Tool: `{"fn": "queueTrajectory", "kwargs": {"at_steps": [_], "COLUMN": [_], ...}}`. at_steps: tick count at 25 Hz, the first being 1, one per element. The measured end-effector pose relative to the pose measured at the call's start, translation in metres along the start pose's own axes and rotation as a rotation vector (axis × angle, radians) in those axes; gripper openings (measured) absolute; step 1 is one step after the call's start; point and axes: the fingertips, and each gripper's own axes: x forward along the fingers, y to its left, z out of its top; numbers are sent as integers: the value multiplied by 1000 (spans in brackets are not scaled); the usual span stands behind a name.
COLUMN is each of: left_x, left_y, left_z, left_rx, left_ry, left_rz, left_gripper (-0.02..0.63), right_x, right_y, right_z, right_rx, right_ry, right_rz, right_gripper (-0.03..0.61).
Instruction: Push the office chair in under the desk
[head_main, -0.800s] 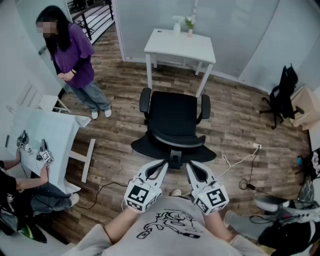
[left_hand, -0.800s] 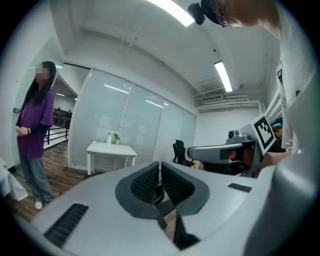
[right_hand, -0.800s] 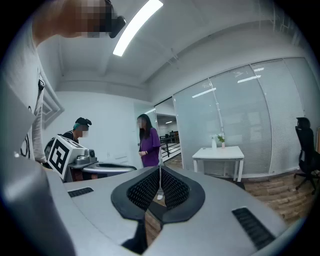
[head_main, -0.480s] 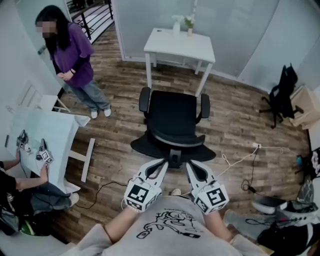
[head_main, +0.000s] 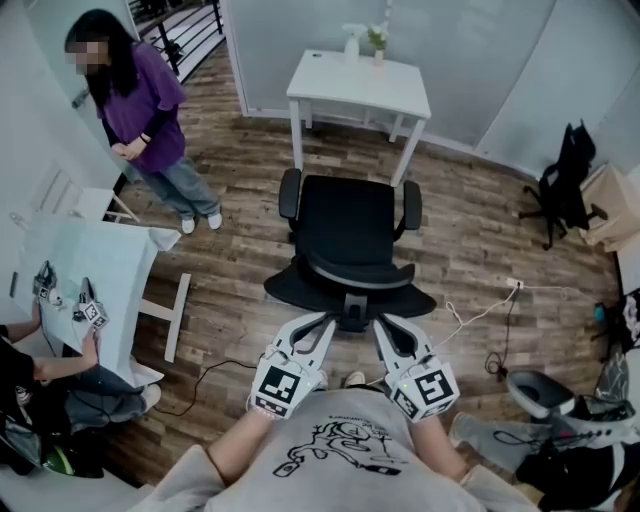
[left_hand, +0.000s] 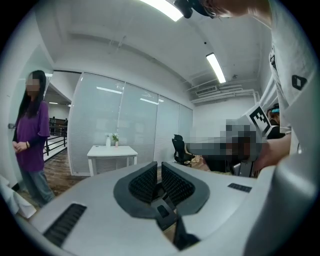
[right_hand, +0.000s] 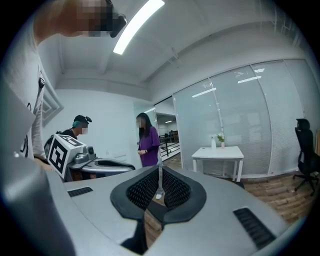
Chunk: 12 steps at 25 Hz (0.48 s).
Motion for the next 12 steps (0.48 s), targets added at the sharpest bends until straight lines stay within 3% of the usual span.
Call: {"fn": "queueTrajectory", "kwargs": {"at_steps": [6, 12], "left_x": [1, 13], "left_y": [11, 19], "left_z": [-19, -58], "left_rx": [115, 264], "left_ry": [55, 168], "left_rz": [-9, -36], "left_gripper": [20, 25], "right_x": [3, 7], "right_y": [4, -7], "right_z": [-17, -47], "right_rx": [-40, -152], "right_ry": [50, 134], "right_rz": [17, 22], "right_gripper": [44, 48]}}
